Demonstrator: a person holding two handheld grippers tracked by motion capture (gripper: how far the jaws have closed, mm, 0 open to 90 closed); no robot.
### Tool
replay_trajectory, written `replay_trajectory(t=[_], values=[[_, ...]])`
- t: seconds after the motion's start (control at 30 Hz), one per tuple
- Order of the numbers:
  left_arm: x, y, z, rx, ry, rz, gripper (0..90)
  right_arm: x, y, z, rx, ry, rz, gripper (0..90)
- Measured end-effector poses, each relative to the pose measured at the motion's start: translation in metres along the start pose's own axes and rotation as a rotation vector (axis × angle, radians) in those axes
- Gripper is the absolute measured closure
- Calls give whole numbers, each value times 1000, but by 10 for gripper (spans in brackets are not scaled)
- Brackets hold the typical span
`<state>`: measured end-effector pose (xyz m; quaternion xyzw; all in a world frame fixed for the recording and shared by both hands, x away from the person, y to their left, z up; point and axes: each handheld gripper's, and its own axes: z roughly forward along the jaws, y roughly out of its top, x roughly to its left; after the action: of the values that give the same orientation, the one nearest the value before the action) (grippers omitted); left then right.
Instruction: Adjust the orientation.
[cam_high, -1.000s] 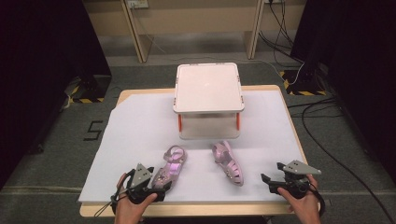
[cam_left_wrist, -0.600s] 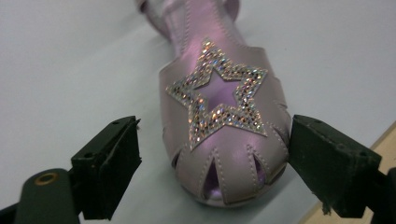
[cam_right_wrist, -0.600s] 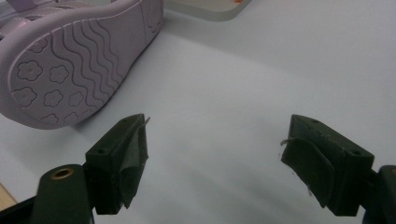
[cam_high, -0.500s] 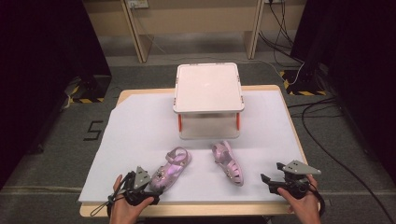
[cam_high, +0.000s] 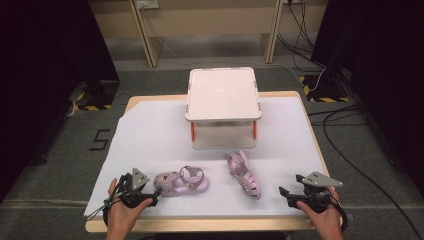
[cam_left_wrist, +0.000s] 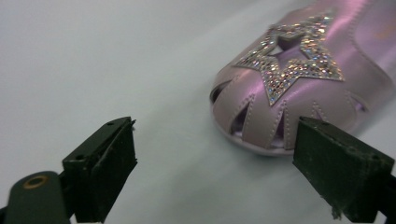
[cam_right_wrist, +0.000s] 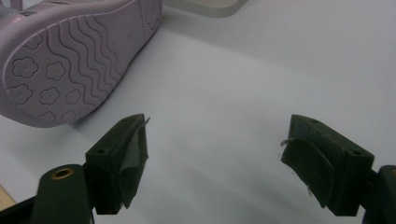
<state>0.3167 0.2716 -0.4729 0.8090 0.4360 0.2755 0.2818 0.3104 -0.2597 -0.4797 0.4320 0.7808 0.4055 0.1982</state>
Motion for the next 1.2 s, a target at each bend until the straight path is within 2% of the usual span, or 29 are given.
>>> replay_trajectory(t=[0.2,0.27,0.43,0.47,0.53,0.57,0.63,0.73,0.8,0.83,0.9,0.93,0.97,1.0,1.03,1.07,1.13,1.2], values=[[15,6,14,-25,7,-43,143,0,0,1,4,3,1,217],[24,8,21,-59,-1,-100,155,-1,0,2,5,1,5,218],[24,7,20,-76,-37,-117,237,-1,0,1,5,2,7,218],[21,5,16,-83,-64,-134,185,-1,0,0,4,2,10,218],[19,4,13,-88,-75,-137,193,-1,0,0,4,2,10,218],[14,4,7,-101,-97,-154,190,-1,0,0,4,3,9,218],[11,4,4,-105,-110,-154,185,-1,0,1,4,3,7,218],[-3,7,1,-99,-137,-121,185,-1,0,0,1,3,6,219],[-15,9,4,-93,-173,-109,186,0,0,0,2,2,6,218],[-15,9,4,-93,-173,-109,191,0,0,0,2,2,6,218],[-19,9,9,-79,-170,-83,206,0,0,0,1,2,5,218],[-19,9,13,-63,-145,-62,218,0,0,0,1,4,3,220],[-19,9,13,-63,-145,-62,228,0,0,0,1,4,3,220],[-17,9,15,-53,-131,-45,228,0,0,-1,2,5,4,221],[-14,8,16,-47,-147,-52,227,0,0,-1,1,6,2,222],[-11,8,17,-53,-180,-61,268,0,0,0,0,7,2,222],[-10,8,16,-56,-173,-55,285,0,0,0,1,7,-3,222],[-6,8,16,-55,-152,-33,320,0,0,1,3,10,-4,223]])
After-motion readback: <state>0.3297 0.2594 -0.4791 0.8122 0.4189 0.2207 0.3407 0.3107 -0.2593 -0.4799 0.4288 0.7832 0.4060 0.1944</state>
